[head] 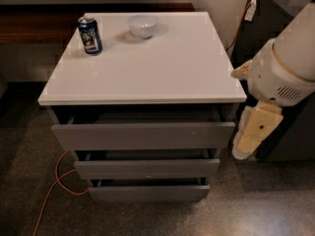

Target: Open middle drawer

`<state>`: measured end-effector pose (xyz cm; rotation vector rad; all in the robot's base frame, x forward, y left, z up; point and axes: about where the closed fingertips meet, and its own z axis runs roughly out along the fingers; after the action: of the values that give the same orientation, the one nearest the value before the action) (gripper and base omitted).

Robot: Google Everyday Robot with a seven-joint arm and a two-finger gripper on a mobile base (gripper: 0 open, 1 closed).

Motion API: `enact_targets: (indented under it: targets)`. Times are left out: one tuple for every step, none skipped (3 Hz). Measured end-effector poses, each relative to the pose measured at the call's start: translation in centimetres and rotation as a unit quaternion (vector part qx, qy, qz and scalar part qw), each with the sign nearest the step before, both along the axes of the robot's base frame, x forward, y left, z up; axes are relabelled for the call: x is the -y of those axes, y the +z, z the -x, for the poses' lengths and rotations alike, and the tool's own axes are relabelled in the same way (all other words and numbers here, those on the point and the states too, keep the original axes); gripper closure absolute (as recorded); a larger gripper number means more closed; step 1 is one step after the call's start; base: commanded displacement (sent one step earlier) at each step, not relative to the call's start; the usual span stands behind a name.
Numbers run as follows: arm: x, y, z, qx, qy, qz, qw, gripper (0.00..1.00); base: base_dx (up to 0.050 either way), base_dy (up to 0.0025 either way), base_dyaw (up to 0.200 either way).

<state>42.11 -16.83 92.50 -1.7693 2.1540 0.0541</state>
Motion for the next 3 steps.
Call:
enact_targets:
  targets:
    - [-3.7, -6.3, 1.4, -0.017, 0.013, -0.047, 0.9987, 0.0, 0.0, 0.0, 0.0]
    - [-7.6, -12.3, 2.3, -0.024, 0.038, -0.064, 0.9969, 0.0, 0.0, 0.0, 0.0]
    - [-10.2, -16.1, 2.4, -0.008, 0.07, -0.066, 0.9953, 0.0, 0.0, 0.0, 0.0]
